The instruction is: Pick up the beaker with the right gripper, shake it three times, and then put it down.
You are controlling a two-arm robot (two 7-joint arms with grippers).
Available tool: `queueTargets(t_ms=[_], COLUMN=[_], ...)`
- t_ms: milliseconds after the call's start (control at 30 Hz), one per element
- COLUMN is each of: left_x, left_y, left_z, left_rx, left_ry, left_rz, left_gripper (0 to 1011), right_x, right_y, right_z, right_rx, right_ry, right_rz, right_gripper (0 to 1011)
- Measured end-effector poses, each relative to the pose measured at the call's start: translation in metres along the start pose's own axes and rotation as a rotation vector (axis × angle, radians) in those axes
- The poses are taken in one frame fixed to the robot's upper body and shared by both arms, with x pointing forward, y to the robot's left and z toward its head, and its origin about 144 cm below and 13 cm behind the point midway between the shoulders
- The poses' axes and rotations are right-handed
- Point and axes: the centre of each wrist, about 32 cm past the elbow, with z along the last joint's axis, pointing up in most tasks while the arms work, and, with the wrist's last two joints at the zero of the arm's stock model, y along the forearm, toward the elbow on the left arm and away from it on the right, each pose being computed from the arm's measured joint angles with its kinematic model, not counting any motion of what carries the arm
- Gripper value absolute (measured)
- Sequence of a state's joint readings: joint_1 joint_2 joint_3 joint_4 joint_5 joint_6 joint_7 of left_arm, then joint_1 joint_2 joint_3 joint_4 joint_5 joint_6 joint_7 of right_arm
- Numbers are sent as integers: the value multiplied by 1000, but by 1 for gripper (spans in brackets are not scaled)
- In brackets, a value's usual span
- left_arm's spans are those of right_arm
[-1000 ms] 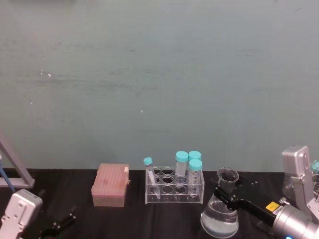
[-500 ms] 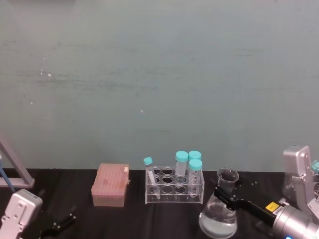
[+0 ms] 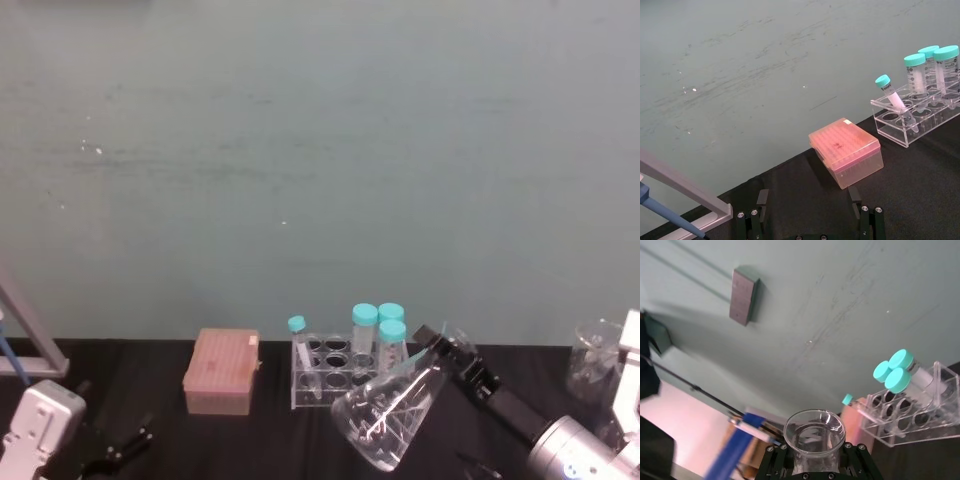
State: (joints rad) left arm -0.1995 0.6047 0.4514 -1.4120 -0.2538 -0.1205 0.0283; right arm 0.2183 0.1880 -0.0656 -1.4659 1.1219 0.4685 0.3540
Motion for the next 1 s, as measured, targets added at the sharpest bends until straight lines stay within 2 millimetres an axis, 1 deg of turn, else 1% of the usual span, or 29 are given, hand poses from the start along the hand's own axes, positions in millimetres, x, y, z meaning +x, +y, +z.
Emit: queueTargets(t_ms=[133, 300, 433, 467, 567, 600, 633, 667, 767, 800, 833, 867, 900, 967, 1000], left_x=[0, 0, 0, 0, 0, 0, 0, 0, 0, 0, 0, 0, 0, 0, 0], left_y=[0, 0, 0, 0, 0, 0, 0, 0, 0, 0, 0, 0, 0, 0, 0], left_z=[0, 0, 0, 0, 0, 0, 0, 0, 0, 0, 0, 0, 0, 0, 0], left_rx=[0, 0, 0, 0, 0, 0, 0, 0, 0, 0, 0, 0, 0, 0, 0], left_ry=[0, 0, 0, 0, 0, 0, 0, 0, 0, 0, 0, 0, 0, 0, 0], left_rz=[0, 0, 0, 0, 0, 0, 0, 0, 0, 0, 0, 0, 0, 0, 0], left_gripper=[1000, 1000, 1000, 1000, 1000, 1000, 1000, 1000, 1000, 1000, 1000, 1000, 1000, 1000, 1000], right_x=[-1, 0, 5, 6, 7, 6, 6, 6, 5, 4, 4, 4, 4, 4, 4], right_y=[-1, -3, -4, -4, -5, -6, -6, -7, -8, -9, -9, -10, -10, -12, -12], right_z=[-1, 1, 12, 18, 30, 37, 39, 45, 53, 56, 56, 59, 60, 62, 63], right_rx=[14, 9, -66, -95, -146, -171, -184, -202, -220, -227, -227, -229, -231, -245, -248], right_ry=[64, 68, -170, -304, -557, -715, -792, -923, -1146, -1264, -1264, -1381, -1431, -1606, -1642], right_rz=[-2, -14, -27, -28, -35, -43, -46, -49, -60, -65, -65, -68, -71, -73, -73], right_gripper=[451, 451, 451, 451, 451, 451, 451, 451, 451, 451, 451, 451, 451, 451, 451])
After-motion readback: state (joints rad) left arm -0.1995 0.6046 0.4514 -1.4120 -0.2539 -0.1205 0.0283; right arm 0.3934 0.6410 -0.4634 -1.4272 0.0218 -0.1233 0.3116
